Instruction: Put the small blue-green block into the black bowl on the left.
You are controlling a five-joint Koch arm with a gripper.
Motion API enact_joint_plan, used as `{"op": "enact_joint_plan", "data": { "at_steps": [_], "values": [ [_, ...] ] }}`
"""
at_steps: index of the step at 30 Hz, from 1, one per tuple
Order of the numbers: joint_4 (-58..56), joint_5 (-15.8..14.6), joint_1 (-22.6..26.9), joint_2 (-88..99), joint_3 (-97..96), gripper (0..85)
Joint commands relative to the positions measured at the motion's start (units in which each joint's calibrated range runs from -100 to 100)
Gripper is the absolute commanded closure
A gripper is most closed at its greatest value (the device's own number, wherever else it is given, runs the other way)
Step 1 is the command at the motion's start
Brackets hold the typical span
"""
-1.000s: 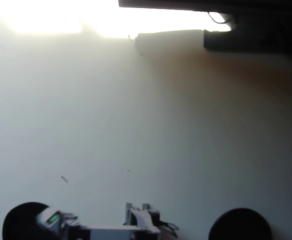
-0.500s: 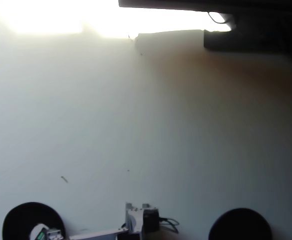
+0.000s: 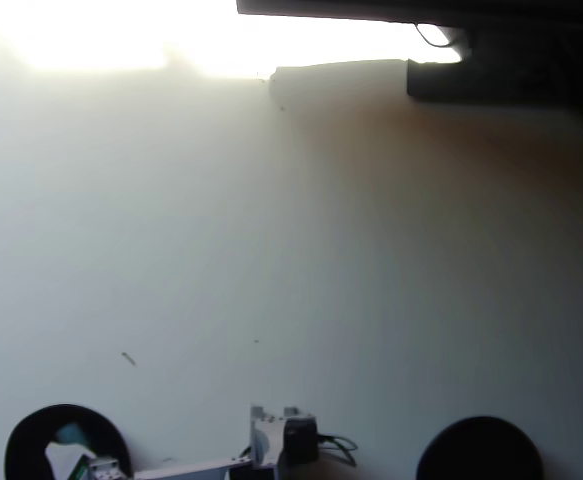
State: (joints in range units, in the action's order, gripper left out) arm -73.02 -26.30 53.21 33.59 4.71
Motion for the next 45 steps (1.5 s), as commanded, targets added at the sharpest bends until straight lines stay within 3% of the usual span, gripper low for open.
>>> {"op": "enact_joint_plan", "data": {
  "at_steps": [1, 8, 13, 23, 28, 37, 41, 45],
  "values": [
    [0.5, 0.7, -2.0, 5.1, 0.9, 36.3],
    [1.6, 7.1, -13.7, 15.7, -9.7, 36.3],
    [13.3, 14.1, -22.8, 28.5, -26.6, 36.5],
    [26.2, 23.9, -36.5, 33.0, -44.1, 36.5],
    [27.0, 25.0, -42.4, 24.9, -44.7, 36.5],
    [41.3, 28.3, -53.0, 15.6, -51.4, 36.4],
    [53.3, 29.2, -55.6, 16.9, -62.0, 36.4],
    [58.1, 28.9, -57.0, 19.0, -67.9, 36.5]
  ]
}}
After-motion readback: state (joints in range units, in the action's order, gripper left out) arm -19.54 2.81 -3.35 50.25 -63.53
